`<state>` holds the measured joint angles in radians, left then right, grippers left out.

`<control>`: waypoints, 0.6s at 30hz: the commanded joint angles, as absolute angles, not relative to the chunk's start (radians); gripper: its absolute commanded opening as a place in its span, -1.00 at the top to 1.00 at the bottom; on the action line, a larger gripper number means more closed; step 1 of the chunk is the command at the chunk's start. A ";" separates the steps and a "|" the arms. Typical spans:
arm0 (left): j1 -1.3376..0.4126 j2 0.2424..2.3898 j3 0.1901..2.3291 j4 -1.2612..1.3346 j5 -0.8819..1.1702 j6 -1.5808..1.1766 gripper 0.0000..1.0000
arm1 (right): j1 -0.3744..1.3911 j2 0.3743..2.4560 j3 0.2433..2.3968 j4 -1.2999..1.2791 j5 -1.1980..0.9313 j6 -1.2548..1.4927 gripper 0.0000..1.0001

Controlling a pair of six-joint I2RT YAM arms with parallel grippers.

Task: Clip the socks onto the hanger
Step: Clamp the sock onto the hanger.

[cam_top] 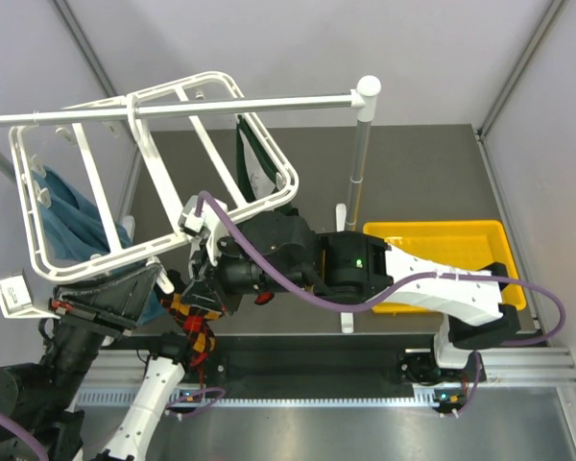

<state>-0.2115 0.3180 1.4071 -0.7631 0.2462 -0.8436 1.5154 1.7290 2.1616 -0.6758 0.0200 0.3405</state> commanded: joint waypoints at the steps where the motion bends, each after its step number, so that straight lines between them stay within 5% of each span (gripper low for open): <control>1: -0.212 0.331 1.430 -0.773 0.281 -0.841 1.00 | 1.502 1.721 2.212 -0.624 0.005 0.330 1.00; 4: -0.212 0.328 1.433 -0.770 0.285 -0.835 0.78 | 1.494 1.732 2.212 -0.624 -0.021 0.337 1.00; 6: -0.213 0.324 1.436 -0.769 0.281 -0.825 0.22 | 1.486 1.735 2.214 -0.611 -0.032 0.344 0.93; 9: -0.212 0.310 1.439 -0.776 0.267 -0.810 -0.14 | 1.476 1.735 2.210 -0.589 -0.055 0.356 0.87; 14: -0.212 0.307 1.459 -0.808 0.252 -0.784 -0.27 | 1.465 1.747 2.210 -0.574 -0.072 0.368 0.77; 18: -0.213 0.304 1.491 -0.847 0.229 -0.752 -0.57 | 1.462 1.752 2.194 -0.571 -0.057 0.370 0.44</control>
<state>-0.2115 0.3157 1.4548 -0.8188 0.2451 -0.7944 1.4727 1.7390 2.1620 -0.6266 -0.0544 0.3645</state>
